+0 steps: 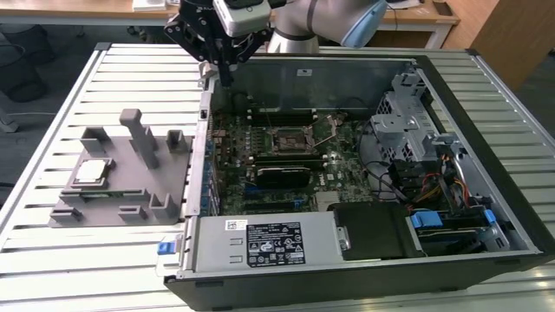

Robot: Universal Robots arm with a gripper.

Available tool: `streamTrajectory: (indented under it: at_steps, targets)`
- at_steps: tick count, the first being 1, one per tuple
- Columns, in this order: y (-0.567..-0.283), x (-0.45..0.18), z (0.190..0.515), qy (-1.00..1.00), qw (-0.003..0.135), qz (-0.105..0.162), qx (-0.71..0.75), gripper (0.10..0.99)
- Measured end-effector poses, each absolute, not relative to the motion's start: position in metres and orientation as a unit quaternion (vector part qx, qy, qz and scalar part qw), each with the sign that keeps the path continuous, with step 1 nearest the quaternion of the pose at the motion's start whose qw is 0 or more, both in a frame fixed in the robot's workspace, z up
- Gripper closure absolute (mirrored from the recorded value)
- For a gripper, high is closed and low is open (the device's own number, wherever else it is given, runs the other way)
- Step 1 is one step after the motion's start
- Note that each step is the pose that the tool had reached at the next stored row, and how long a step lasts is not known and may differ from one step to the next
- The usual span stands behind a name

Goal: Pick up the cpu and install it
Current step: 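Reach for the cpu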

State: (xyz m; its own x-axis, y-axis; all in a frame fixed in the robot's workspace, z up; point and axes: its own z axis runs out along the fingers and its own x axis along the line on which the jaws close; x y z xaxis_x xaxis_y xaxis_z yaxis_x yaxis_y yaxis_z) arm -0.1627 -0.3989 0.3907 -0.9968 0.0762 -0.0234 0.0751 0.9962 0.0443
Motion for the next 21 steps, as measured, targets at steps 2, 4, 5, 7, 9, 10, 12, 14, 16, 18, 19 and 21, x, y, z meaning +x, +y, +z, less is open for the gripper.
streamTrajectory:
  at_steps: [2, 4, 5, 7, 9, 10, 12, 14, 16, 18, 19, 21]
  targets:
    - [-0.3989, -0.1636, 0.3906, 0.999, 0.012, 0.022, 0.038, 0.980]
    - [-0.3989, -0.1646, 0.3905, 0.999, 0.012, 0.022, 0.038, 0.980]
    - [-0.3989, -0.1650, 0.3904, 0.999, 0.012, 0.022, 0.038, 0.980]
    - [-0.3989, -0.1658, 0.3903, 0.999, 0.012, 0.022, 0.038, 0.980]
    - [-0.3989, -0.1666, 0.3902, 0.999, 0.012, 0.022, 0.038, 0.980]
    - [-0.3989, -0.1670, 0.3901, 0.999, 0.012, 0.022, 0.038, 0.980]
    - [-0.3989, -0.1678, 0.3900, 0.999, 0.012, 0.022, 0.038, 0.980]
    - [-0.3989, -0.1686, 0.3898, 0.999, 0.012, 0.022, 0.038, 0.980]
    - [-0.3989, -0.1696, 0.3897, 0.999, 0.012, 0.022, 0.038, 0.980]
    - [-0.3989, -0.1704, 0.3895, 0.999, 0.011, 0.022, 0.038, 0.980]
    - [-0.3989, -0.1709, 0.3895, 0.999, 0.011, 0.022, 0.038, 0.980]
    - [-0.3989, -0.1717, 0.3893, 0.999, 0.011, 0.022, 0.038, 0.980]
